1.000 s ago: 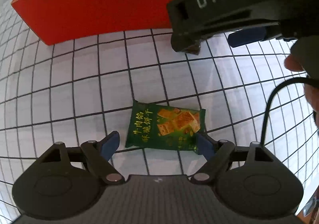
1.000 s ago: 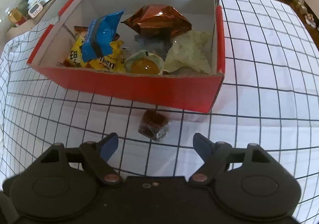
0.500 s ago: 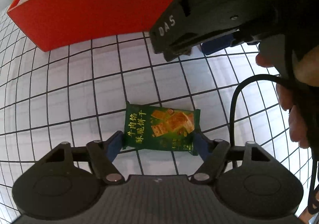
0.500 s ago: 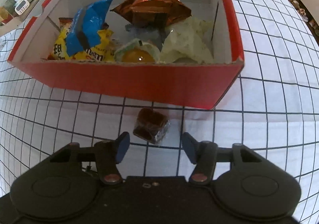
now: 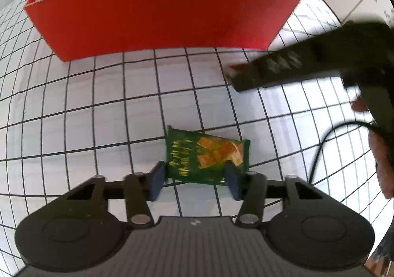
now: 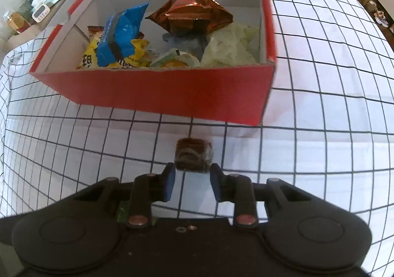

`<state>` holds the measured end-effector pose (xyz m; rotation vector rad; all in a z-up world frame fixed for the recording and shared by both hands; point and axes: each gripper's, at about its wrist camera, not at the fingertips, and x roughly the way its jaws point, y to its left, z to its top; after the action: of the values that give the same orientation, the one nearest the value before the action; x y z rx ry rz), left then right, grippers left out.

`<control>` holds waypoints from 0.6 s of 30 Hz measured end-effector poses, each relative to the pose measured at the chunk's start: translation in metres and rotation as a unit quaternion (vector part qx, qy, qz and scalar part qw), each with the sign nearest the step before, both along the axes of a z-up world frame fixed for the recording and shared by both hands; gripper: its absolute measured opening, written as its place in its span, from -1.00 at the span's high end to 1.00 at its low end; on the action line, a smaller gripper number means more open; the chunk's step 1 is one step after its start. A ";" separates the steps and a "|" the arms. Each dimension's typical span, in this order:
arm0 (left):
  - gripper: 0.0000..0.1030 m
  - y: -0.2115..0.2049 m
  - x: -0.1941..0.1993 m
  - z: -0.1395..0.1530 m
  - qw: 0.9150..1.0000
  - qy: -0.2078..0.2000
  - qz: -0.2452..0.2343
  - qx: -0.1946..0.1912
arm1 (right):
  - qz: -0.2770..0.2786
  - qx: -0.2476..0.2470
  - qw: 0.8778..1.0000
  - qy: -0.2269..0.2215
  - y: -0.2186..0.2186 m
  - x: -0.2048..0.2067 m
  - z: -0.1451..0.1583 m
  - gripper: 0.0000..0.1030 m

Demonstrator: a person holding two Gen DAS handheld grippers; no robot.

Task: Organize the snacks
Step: 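Move left tool over the green cracker pack while right approaches the brown chocolate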

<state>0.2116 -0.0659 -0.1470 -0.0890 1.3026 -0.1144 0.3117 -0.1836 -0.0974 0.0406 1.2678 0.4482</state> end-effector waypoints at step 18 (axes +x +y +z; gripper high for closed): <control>0.38 0.016 -0.020 0.027 0.993 -0.016 -0.118 0.025 | 0.009 0.027 1.000 0.002 -0.041 -0.043 0.022 0.57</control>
<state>0.1917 -0.0501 -0.1203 0.1097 1.2799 -0.2851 0.2683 -0.2245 -0.0751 0.0752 1.2603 0.4984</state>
